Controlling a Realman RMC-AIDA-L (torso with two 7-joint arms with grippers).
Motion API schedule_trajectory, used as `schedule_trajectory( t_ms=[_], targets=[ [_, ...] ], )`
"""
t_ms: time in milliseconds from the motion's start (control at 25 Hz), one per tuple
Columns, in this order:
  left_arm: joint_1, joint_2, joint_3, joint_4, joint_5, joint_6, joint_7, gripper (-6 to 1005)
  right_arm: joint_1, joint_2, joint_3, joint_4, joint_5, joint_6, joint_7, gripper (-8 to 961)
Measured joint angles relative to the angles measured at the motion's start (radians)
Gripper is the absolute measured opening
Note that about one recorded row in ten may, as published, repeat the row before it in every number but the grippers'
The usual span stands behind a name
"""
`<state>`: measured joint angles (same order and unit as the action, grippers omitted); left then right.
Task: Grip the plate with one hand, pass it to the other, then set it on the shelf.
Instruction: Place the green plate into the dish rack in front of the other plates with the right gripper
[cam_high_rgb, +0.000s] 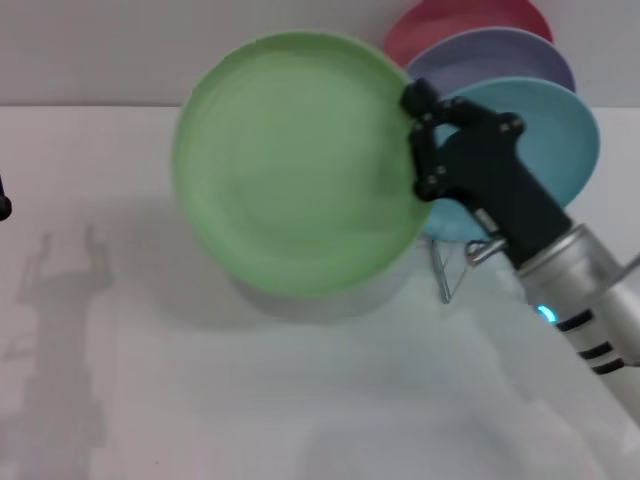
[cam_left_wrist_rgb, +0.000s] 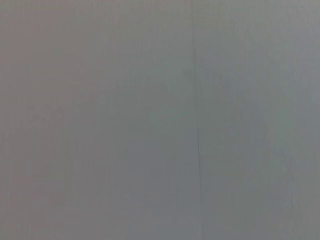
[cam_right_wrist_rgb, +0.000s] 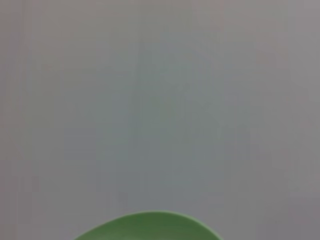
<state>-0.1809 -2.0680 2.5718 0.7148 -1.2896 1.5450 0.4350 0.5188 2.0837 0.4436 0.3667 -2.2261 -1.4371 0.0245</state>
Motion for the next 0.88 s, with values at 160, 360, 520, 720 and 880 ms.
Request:
schedule_trajectory(
  t_ms=[160,360,520,720,880],
  targets=[
    [-0.013,0.0,-0.01,0.0,-0.001,-0.029,-0.003,474,0.012,-0.001,0.005,-0.124,0.009,-0.136,-0.005,29],
    [-0.021,0.0,-0.014,0.012,-0.003,-0.061,-0.003,474,0.026,-0.006,0.003,-0.233,0.009,-0.276,-0.02,26],
    [-0.019,0.0,-0.05,0.045,-0.004,-0.121,-0.018,473,0.039,-0.008,-0.007,-0.31,0.006,-0.354,-0.021,25],
    [-0.011,0.002,-0.104,0.08,-0.004,-0.215,-0.059,472,0.053,-0.012,-0.021,-0.483,0.003,-0.457,-0.049,27],
    [-0.01,0.0,-0.124,0.096,-0.005,-0.264,-0.064,472,0.061,-0.015,-0.046,-0.568,0.005,-0.482,-0.055,25]
  ],
)
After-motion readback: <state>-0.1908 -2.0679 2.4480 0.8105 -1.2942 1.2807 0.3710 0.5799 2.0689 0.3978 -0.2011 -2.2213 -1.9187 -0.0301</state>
